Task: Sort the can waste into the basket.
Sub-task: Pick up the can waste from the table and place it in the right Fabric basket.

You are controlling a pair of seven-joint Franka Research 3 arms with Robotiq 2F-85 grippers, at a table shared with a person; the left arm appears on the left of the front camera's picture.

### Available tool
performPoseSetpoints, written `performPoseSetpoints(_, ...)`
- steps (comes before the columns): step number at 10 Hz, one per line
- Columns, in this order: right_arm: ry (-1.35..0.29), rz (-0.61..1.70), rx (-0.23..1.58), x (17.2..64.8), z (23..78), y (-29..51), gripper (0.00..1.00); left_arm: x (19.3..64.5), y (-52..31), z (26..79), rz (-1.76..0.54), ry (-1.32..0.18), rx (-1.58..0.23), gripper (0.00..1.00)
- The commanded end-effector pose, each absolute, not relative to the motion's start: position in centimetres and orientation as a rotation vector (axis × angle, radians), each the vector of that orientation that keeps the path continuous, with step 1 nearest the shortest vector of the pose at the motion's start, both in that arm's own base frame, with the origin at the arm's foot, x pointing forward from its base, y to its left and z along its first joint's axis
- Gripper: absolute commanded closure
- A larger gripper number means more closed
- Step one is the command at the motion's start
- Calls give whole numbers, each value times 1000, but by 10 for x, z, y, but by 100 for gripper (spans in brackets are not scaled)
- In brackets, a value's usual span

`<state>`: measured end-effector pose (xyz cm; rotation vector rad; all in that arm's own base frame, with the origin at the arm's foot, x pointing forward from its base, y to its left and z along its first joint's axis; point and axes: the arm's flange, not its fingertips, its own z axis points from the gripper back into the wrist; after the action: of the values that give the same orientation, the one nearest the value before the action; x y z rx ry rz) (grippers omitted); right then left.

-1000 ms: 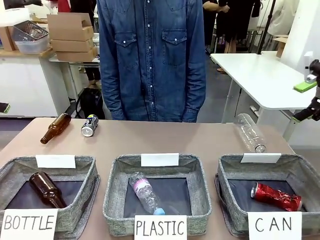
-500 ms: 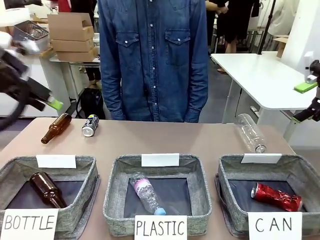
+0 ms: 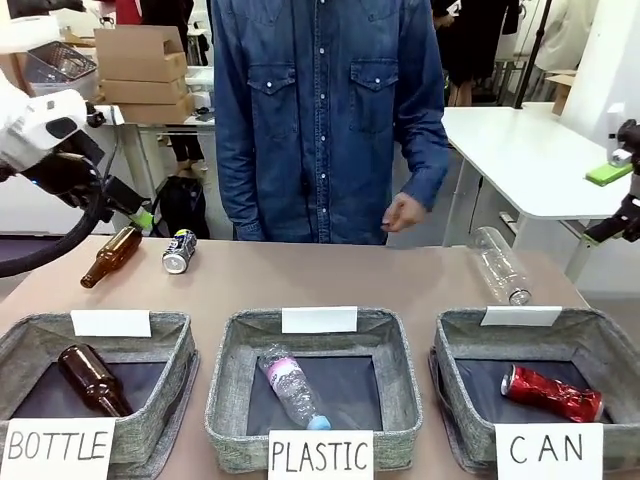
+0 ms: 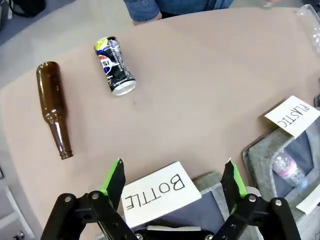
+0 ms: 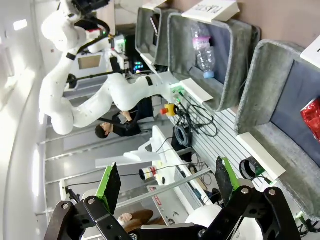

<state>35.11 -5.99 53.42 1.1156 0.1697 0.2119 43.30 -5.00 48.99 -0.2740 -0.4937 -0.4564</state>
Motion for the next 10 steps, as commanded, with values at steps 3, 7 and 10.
performPoseSetpoints(3, 167, 232, 1112, 349, 534, -62, 0, 502, -87, 448, -349, -515, -25, 0)
performPoseSetpoints(7, 167, 232, 1112, 349, 534, -62, 0, 570, -103, 396, -368, -349, 39, 0)
performPoseSetpoints(10, 167, 232, 1112, 349, 534, -62, 0, 602, -101, 355, -328, -261, -63, 0)
